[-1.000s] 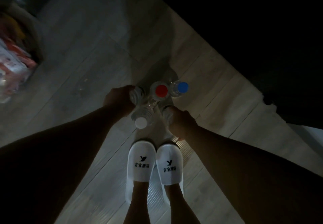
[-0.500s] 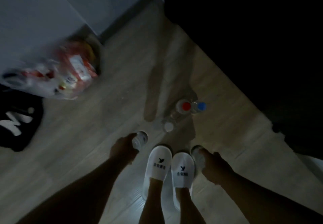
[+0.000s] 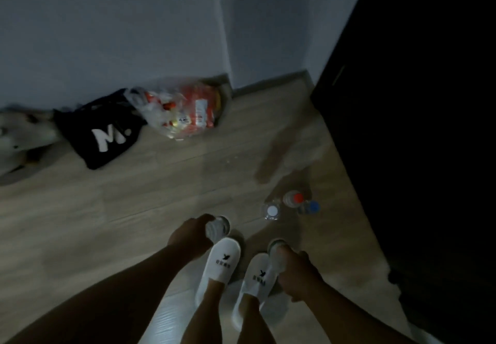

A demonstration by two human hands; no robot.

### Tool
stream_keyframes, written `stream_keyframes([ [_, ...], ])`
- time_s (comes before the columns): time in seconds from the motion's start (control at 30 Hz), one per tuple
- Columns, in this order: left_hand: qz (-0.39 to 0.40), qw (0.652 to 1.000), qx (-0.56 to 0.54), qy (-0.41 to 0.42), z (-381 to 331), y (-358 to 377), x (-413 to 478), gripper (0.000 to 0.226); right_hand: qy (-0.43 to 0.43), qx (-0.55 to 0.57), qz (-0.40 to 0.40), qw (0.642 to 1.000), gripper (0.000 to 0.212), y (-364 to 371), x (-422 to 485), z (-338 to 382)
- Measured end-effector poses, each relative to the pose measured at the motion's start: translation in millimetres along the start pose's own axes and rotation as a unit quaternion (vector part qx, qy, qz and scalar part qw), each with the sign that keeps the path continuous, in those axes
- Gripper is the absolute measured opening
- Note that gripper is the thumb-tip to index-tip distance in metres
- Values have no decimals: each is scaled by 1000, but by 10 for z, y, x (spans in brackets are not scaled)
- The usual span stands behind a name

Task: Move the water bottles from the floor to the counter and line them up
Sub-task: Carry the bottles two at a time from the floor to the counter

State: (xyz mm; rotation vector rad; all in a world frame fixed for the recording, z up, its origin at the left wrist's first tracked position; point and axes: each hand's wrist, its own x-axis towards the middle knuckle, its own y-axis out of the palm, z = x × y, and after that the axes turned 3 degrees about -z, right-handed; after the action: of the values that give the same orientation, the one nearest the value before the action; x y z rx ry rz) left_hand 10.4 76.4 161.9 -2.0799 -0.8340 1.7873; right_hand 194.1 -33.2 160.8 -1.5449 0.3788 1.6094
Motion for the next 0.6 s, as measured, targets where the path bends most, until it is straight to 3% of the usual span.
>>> stream_keyframes([
  [0.17, -21, 996, -82, -13, 314, -397, -630, 56, -76, 24, -15, 997, 36, -69, -603, 537],
  [0.3, -59, 970, -229, -55, 732, -652, -1103, 53, -136, 25, -45, 989, 32, 60, -1060, 1052],
  [0.43, -121, 900, -402, -118, 1271, -878, -1539, 48, -180, 45, -90, 978, 35, 328, -1430, 1586],
  [0.6, -208, 769, -586, -151, 2071, -1240, -2071, 45, -205, 105, -212, 950, 34, 826, -2027, 2399],
])
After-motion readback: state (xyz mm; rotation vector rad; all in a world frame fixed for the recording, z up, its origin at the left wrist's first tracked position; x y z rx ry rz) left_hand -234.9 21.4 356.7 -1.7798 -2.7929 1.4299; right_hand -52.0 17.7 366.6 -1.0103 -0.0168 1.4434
